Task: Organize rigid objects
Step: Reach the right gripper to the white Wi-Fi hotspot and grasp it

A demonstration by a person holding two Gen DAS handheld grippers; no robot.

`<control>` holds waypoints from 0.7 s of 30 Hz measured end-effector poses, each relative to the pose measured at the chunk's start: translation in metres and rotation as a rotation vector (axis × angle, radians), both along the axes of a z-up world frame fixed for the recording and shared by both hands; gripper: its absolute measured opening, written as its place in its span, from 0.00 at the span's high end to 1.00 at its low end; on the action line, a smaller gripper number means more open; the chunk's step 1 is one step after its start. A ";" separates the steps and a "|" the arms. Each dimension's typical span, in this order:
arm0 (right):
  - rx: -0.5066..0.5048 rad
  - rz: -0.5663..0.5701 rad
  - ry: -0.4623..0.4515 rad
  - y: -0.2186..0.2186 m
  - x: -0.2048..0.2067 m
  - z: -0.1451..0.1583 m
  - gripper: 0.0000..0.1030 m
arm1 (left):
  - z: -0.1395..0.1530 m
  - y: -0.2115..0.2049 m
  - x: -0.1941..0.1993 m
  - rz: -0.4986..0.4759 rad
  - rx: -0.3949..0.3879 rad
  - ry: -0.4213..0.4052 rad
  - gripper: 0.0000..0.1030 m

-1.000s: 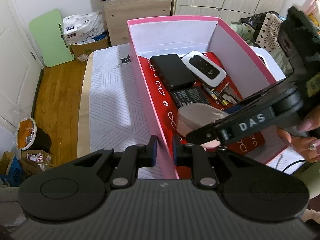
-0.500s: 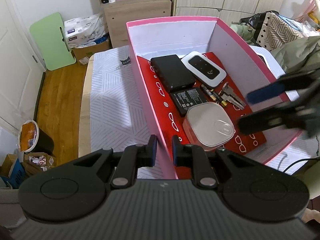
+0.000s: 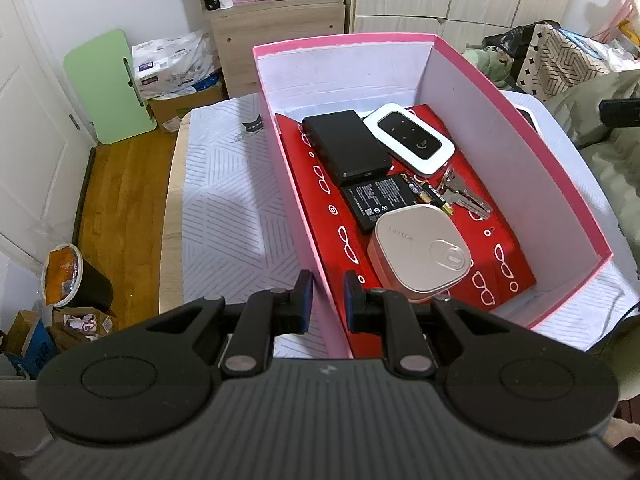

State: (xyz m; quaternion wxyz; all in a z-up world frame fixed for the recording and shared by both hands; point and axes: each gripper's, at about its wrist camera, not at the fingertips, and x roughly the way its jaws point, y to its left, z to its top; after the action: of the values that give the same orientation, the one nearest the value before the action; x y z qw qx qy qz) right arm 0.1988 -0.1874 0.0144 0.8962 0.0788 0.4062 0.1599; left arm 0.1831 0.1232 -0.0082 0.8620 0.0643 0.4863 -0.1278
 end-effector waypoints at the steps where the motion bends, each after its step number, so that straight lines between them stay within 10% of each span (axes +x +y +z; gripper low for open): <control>1: -0.002 -0.025 0.005 -0.008 0.002 -0.007 0.22 | 0.000 -0.001 0.000 0.000 0.004 -0.001 0.86; 21: -0.143 -0.293 0.008 -0.050 0.087 -0.130 0.21 | 0.000 -0.007 -0.002 0.004 0.030 -0.010 0.86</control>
State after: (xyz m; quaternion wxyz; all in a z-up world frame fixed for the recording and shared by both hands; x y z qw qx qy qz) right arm 0.2857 -0.2371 -0.1157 0.9117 0.0739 0.4041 -0.0022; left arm 0.1815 0.1166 -0.0081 0.8637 0.0772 0.4838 -0.1185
